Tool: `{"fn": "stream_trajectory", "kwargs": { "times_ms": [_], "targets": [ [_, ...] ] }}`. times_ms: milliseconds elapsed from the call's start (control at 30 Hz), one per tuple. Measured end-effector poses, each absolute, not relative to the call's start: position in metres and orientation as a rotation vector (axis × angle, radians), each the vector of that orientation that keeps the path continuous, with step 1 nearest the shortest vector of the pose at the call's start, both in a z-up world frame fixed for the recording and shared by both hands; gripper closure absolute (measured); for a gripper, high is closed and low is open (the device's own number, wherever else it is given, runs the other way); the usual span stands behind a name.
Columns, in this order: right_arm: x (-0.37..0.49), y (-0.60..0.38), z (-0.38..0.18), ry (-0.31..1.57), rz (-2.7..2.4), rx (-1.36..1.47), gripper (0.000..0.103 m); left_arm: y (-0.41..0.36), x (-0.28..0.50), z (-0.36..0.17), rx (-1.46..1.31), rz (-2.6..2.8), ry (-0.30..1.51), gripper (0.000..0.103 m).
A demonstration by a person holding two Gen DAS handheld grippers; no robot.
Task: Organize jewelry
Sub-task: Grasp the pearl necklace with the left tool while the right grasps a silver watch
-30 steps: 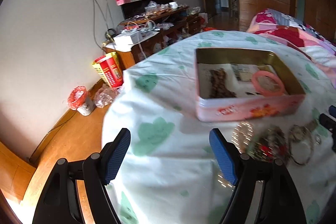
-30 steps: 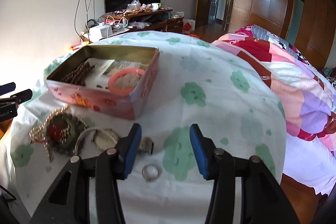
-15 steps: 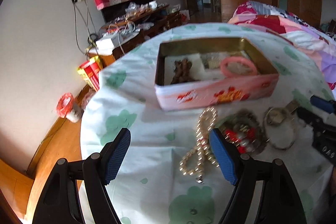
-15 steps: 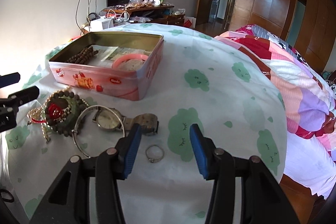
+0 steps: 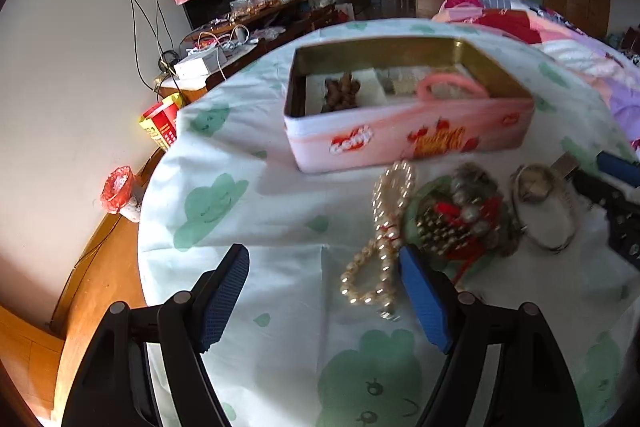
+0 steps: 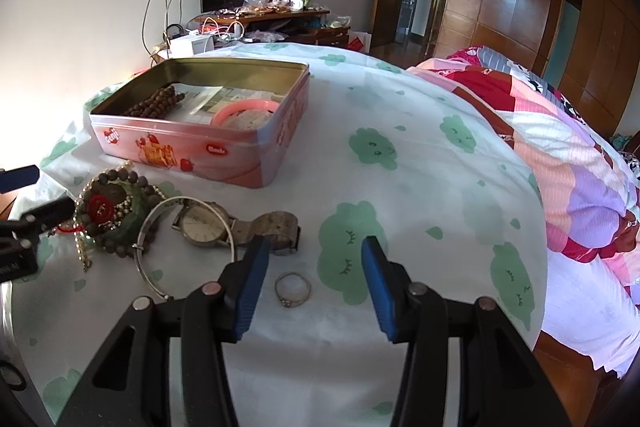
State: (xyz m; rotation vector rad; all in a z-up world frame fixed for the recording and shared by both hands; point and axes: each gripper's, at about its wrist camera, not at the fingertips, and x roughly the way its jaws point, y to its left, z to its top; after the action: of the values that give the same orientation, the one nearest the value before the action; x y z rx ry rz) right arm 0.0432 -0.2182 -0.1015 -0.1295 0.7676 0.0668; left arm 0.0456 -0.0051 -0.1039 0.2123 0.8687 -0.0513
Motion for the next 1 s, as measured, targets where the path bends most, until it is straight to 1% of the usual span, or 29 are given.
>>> {"fn": "stream_trajectory", "kwargs": {
  "times_ms": [67, 133, 167, 200, 233, 300, 367, 400, 433, 467, 567, 867, 1000],
  "targets": [
    [0.043, -0.217, -0.102, 0.768, 0.066, -0.131, 0.052, 0.001, 0.049, -0.107, 0.207, -0.045, 0.873, 0.026],
    [0.043, -0.217, -0.102, 0.765, 0.065, -0.131, 0.048, 0.008, 0.052, -0.106, 0.199, -0.024, 0.868, 0.026],
    [0.043, -0.217, -0.103, 0.762, 0.064, -0.131, 0.048, 0.011, 0.053, -0.106, 0.194, -0.021, 0.867, 0.03],
    [0.043, -0.216, -0.103, 0.762, 0.064, -0.131, 0.048, 0.013, 0.054, -0.106, 0.179, -0.033, 0.867, 0.036],
    [0.044, -0.216, -0.104, 0.762, 0.065, -0.132, 0.048, 0.013, 0.054, -0.105, 0.174, -0.046, 0.865, 0.044],
    [0.043, -0.216, -0.103, 0.756, 0.064, -0.134, 0.048, 0.005, 0.053, -0.105, 0.218, -0.057, 0.849, 0.056],
    [0.043, -0.215, -0.103, 0.751, 0.064, -0.139, 0.048, -0.002, 0.052, -0.106, 0.258, -0.073, 0.833, 0.073],
    [0.043, -0.214, -0.102, 0.749, 0.065, -0.141, 0.048, -0.004, 0.051, -0.106, 0.267, -0.08, 0.828, 0.075],
    [0.043, -0.214, -0.103, 0.747, 0.067, -0.142, 0.048, -0.003, 0.051, -0.106, 0.27, -0.076, 0.823, 0.08],
    [0.043, -0.215, -0.102, 0.747, 0.068, -0.14, 0.048, -0.001, 0.052, -0.105, 0.268, -0.072, 0.82, 0.091],
    [0.043, -0.217, -0.101, 0.746, 0.068, -0.116, 0.048, 0.013, 0.055, -0.102, 0.197, -0.076, 0.831, 0.091],
    [0.044, -0.22, -0.099, 0.746, 0.064, -0.094, 0.048, 0.028, 0.053, -0.086, 0.127, -0.077, 0.809, 0.091],
    [0.052, -0.217, -0.098, 0.779, 0.103, -0.098, 0.048, 0.027, 0.054, -0.086, 0.119, -0.086, 0.815, 0.091]
  ]
}}
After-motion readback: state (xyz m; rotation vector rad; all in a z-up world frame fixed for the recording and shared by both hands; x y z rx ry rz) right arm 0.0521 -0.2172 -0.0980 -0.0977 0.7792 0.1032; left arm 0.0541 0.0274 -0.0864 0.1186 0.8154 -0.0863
